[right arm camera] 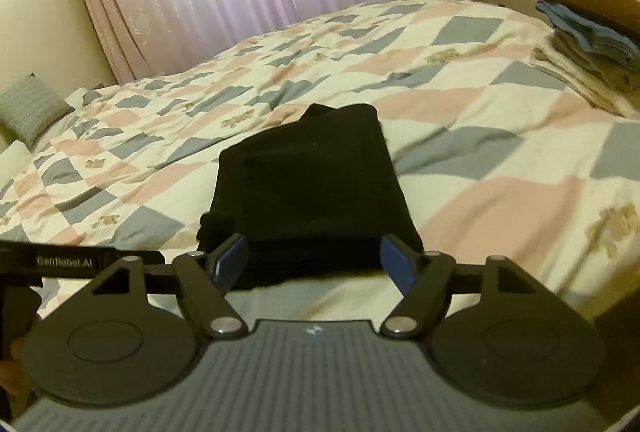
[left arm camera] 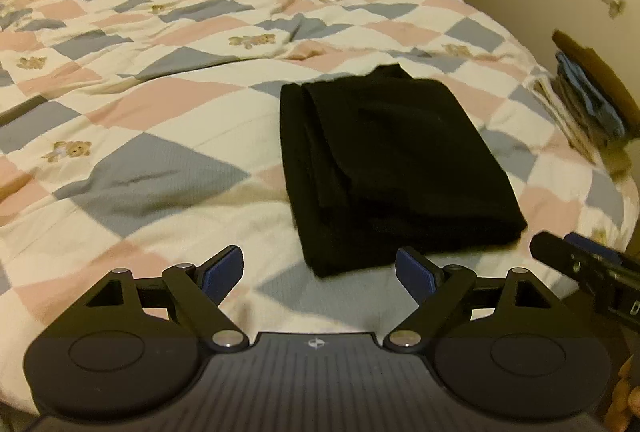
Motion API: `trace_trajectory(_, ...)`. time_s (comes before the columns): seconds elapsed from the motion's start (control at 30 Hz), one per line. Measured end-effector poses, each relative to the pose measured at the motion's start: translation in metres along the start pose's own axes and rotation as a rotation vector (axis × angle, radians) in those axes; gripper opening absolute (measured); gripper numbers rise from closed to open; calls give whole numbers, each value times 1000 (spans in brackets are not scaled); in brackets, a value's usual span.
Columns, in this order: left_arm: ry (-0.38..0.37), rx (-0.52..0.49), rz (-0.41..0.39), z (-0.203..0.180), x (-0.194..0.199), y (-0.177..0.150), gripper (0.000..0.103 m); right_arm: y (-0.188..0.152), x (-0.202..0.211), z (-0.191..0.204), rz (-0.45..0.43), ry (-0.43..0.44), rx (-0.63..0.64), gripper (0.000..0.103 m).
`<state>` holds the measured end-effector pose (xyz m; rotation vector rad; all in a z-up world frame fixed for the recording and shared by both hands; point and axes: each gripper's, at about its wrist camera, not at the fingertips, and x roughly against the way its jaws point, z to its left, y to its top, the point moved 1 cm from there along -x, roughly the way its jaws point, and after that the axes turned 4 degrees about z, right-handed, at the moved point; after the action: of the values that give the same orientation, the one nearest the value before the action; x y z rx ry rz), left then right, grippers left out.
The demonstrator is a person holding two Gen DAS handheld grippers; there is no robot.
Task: Fold clothes
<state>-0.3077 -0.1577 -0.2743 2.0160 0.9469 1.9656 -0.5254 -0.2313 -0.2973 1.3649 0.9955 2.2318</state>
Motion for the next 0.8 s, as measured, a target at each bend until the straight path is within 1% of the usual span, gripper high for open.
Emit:
trace_trajectory(0.1,14,-28,-13,-6,13,-17,87,-10,14,5,-9,-13,8,78)
trace_trajectory(0.23,11,-45,-17,-7,26,-38,87,-20,31,11,-26,-27,15,81)
trace_trajectory(0.43,12,-67,-29,0,43,-60,88,-36,44,15,-41,-43,-5,83)
trace_trajectory(0.63,21,-71,-43,7,54,-69,89,-47,48,20,-32,-41,-7,84)
trace_trajectory(0.8,12,-76,-51,6,57,-69,90,-46,50,20,-34,-37,3,86)
